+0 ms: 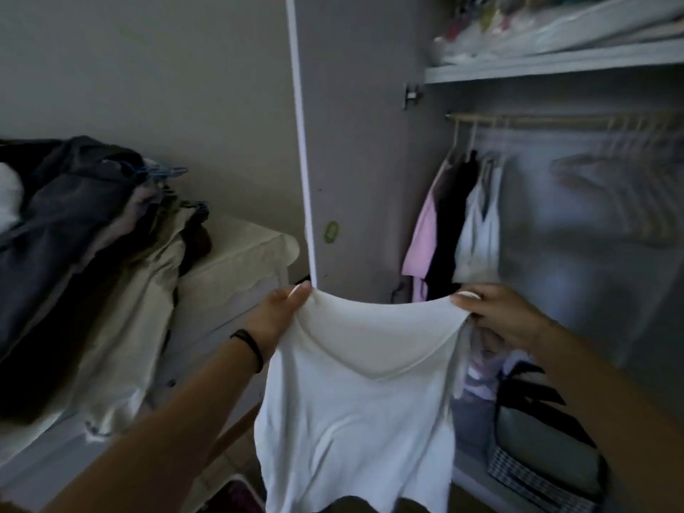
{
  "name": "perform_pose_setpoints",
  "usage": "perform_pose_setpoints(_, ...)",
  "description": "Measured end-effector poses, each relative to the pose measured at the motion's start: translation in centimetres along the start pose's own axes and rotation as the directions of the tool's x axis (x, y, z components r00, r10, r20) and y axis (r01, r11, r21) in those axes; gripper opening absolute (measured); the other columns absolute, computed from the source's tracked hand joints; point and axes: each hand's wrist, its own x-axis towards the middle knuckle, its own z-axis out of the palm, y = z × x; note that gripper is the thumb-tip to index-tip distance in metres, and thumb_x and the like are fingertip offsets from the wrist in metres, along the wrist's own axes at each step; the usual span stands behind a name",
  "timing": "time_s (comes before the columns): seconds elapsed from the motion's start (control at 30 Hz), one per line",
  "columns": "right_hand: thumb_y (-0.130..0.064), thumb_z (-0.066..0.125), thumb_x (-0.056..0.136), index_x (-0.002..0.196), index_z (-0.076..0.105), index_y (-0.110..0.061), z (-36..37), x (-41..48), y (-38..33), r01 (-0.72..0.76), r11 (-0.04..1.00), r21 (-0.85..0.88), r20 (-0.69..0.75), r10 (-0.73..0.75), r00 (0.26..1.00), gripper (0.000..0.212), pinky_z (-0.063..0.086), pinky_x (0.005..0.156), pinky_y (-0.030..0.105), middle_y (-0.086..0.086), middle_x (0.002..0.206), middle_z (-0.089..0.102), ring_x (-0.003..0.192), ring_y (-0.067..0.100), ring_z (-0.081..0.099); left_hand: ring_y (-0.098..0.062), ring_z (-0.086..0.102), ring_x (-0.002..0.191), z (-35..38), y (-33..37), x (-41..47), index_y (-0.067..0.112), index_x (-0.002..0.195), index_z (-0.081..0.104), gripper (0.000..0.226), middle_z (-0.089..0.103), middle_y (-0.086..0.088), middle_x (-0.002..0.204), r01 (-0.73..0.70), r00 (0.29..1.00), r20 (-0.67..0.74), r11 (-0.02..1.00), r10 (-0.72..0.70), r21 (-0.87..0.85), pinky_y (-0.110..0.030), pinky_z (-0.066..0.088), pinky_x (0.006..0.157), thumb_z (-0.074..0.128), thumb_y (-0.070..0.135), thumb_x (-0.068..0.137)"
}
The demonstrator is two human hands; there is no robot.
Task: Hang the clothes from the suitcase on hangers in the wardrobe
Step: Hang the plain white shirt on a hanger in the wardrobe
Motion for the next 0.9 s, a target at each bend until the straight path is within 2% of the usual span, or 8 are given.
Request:
perform_pose_setpoints(0.2,-0.009,0.062,0.087,0.074,0.060,0.001,-8.8,1.9,1.0,0.065,0.991,-0.113,-0.190,-0.086,0.978,0.017,0.040,0.051,0.019,0.006,0.064,0.053,0.057,0.008,0.049,-0.009,0.051,0.061,8.9,1.2,6.4,0.020,0.064,0.051,0.034,0.054,0.008,0.060,-0.144,0.988,0.071,0.987,0.139,0.068,-0.027,0.041,0.061,0.051,0.028,0.097)
perform_pose_setpoints(0.3,-0.012,0.059,0.089,0.087,0.059,0.006,-12.6,3.7,1.5,0.090,0.996,0.028,-0.255,-0.080,0.964,0.018,0.041,0.049,0.017,0.012,0.070,0.048,0.057,0.011,0.048,-0.013,0.037,0.058,13.6,1.9,10.0,0.016,0.058,0.041,0.041,0.039,0.001,0.059,-0.247,0.966,0.112,0.959,0.233,0.136,-0.028,0.028,0.055,0.058,0.031,0.092)
perform_pose_setpoints(0.37,-0.031,0.070,0.080,0.081,0.058,-0.001,-14.7,5.2,1.4,0.109,0.992,0.065,-0.286,-0.086,0.954,0.032,0.039,0.047,0.016,0.010,0.067,0.046,0.060,0.013,0.046,-0.012,0.034,0.058,16.7,2.5,12.3,0.013,0.061,0.041,0.039,0.035,-0.003,0.061,-0.262,0.962,0.115,0.954,0.247,0.144,-0.027,0.026,0.053,0.060,0.035,0.088)
perform_pose_setpoints(0.47,-0.054,0.079,0.057,0.067,0.060,-0.013,-18.4,7.6,1.7,0.125,0.992,0.020,-0.342,-0.111,0.933,0.046,0.038,0.049,0.017,0.002,0.062,0.049,0.059,0.009,0.046,-0.010,0.041,0.056,21.7,3.0,15.6,0.012,0.066,0.048,0.033,0.042,-0.003,0.061,-0.172,0.975,0.144,0.985,0.169,0.008,-0.021,0.038,0.055,0.057,0.027,0.093)
perform_pose_setpoints(0.6,-0.017,0.065,0.086,0.063,0.060,-0.012,-22.7,11.1,1.7,0.137,0.991,-0.003,-0.363,-0.129,0.923,0.024,0.039,0.053,0.019,-0.001,0.058,0.054,0.058,0.009,0.048,-0.014,0.051,0.065,28.2,4.0,19.8,0.009,0.078,0.057,0.024,0.054,-0.008,0.073,-0.033,0.977,0.205,0.986,0.067,-0.165,-0.016,0.051,0.059,0.050,0.021,0.097)
perform_pose_setpoints(0.73,-0.012,0.064,0.086,0.059,0.053,-0.008,-26.1,13.9,1.3,0.118,0.988,-0.104,-0.374,-0.149,0.915,0.030,0.035,0.046,0.013,-0.004,0.050,0.049,0.047,0.001,0.043,-0.013,0.056,0.070,33.9,5.8,22.7,0.010,0.081,0.058,0.024,0.061,-0.005,0.074,0.122,0.947,0.320,0.926,-0.001,-0.358,-0.023,0.052,0.070,0.043,0.015,0.099)
perform_pose_setpoints(0.83,-0.014,0.066,0.086,0.068,0.056,0.009,-28.6,15.8,1.2,0.105,0.976,-0.193,-0.407,-0.177,0.896,0.031,0.037,0.054,0.019,0.009,0.061,0.049,0.059,0.008,0.046,-0.015,0.055,0.073,37.3,7.6,25.3,0.010,0.086,0.059,0.022,0.059,-0.008,0.082,0.196,0.900,0.435,0.887,0.007,-0.419,-0.029,0.047,0.077,0.042,0.016,0.099)
perform_pose_setpoints(0.9,-0.016,0.066,0.086,0.068,0.060,0.009,-30.0,16.8,0.9,0.102,0.960,-0.259,-0.436,-0.210,0.875,0.031,0.038,0.058,0.022,0.009,0.064,0.052,0.063,0.011,0.048,-0.018,0.060,0.082,39.3,8.9,27.2,0.005,0.101,0.062,0.021,0.062,-0.013,0.093,0.251,0.857,0.515,0.849,0.029,-0.465,-0.032,0.049,0.086,0.044,0.017,0.098)
